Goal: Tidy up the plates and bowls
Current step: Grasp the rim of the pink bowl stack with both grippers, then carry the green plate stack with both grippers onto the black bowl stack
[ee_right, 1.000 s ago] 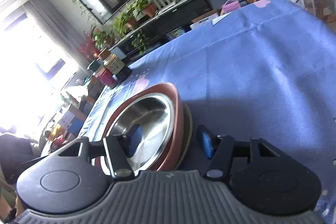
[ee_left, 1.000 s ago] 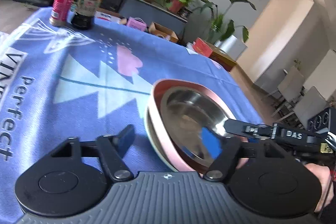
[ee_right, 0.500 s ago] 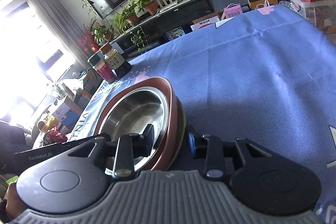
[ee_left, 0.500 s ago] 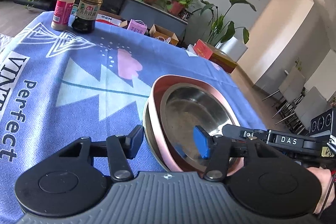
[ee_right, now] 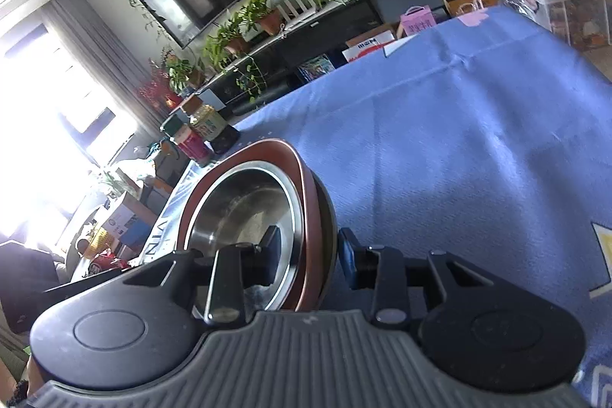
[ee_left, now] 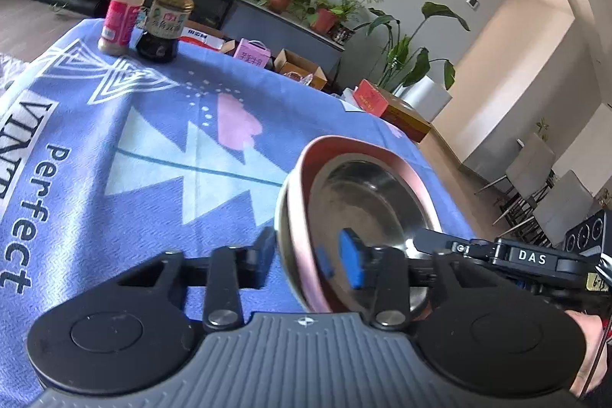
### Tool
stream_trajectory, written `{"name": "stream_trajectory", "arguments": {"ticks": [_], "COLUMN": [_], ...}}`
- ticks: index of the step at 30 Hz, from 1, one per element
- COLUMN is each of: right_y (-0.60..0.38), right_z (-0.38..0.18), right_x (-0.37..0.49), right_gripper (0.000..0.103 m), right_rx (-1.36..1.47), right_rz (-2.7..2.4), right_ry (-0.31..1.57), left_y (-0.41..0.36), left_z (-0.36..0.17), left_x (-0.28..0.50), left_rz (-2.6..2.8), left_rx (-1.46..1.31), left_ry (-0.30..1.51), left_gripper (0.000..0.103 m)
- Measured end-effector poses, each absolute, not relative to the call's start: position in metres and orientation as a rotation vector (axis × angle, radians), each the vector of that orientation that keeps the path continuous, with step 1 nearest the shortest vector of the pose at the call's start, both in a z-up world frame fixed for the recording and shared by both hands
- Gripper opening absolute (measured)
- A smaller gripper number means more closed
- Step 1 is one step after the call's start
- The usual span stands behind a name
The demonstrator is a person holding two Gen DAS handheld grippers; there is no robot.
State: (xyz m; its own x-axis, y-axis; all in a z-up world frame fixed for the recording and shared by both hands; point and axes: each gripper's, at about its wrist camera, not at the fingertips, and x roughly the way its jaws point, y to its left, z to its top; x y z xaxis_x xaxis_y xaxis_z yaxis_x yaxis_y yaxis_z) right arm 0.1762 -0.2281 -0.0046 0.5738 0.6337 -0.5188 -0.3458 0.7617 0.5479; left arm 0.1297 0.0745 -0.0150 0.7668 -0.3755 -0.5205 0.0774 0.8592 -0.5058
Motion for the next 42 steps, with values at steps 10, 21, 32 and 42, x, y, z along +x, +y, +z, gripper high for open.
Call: {"name": "stream_trajectory", "arguments": {"ticks": [10,21,32,42], "right_y": [-0.231,-0.233,-0.231,-0.239], "right_z": [-0.004,0.008,0.035,0.060], "right_x": [0.178,0.174,0.147,0.111], "right_gripper": [0.028,0.027,0.027,0.027], "right_rx": [0.453,0.489,0.504,0.509], "right_rz": [0.598,0.613,0.624,0.635], "right_ry": [0.770,0.758,0.712,0.672], "left_y": [0.081,0.084,0.086,0.077], "left_z": [-0.013,0.002,0.034,0.064], "left_x": [0.127,0.122,0.089,0.042], "left_rz": [-0.248,-0.249,-0.265,-0.291], "left_rx": [-0.520,-0.525,-0.521,-0.495], "left_ry": [0.643,0.628,0.584,0.560], "left_gripper": [0.025,0.025,0.025,0.025]}}
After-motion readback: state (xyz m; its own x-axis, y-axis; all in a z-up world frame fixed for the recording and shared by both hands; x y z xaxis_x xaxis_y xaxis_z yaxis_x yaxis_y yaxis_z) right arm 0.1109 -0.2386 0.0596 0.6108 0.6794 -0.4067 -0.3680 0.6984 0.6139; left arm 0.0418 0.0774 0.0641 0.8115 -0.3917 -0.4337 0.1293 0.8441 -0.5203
